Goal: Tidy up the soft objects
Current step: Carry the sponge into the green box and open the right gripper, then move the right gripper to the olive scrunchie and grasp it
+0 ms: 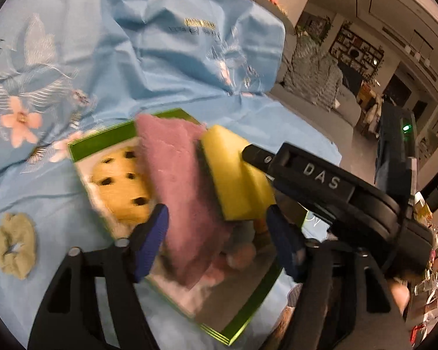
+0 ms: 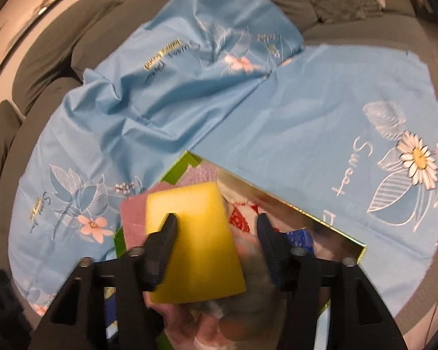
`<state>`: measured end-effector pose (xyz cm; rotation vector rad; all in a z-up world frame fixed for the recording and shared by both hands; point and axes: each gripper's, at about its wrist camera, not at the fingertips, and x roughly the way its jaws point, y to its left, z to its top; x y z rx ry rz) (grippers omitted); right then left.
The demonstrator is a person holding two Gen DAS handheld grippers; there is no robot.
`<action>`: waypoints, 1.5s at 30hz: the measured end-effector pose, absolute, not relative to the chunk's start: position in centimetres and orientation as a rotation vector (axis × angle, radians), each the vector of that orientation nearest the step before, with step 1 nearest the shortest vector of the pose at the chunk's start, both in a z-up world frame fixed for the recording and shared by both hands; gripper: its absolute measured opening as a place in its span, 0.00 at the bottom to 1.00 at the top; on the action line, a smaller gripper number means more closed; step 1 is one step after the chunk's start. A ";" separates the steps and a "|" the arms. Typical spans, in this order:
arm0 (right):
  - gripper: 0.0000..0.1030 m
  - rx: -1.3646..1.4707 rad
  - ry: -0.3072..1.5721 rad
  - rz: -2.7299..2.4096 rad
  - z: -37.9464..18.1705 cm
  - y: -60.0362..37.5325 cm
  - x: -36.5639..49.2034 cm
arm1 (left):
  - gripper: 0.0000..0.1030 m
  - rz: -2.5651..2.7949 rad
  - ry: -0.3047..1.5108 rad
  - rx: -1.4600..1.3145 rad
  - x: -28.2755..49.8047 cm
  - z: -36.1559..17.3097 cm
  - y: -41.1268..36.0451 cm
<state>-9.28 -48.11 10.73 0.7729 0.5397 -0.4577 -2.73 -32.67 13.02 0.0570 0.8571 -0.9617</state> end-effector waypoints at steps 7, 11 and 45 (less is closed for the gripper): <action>0.89 0.663 0.416 -0.399 14.0 -44.8 -10.1 | 0.83 -0.859 0.791 -0.054 -3.5 15.2 -24.0; 0.91 0.575 0.388 -0.334 15.7 -41.4 -9.3 | 0.83 -0.715 0.808 -0.067 -3.4 14.3 -18.9; 0.28 0.097 0.922 -0.042 2.1 -19.5 8.1 | 0.83 -0.144 0.938 -0.234 0.2 6.1 0.7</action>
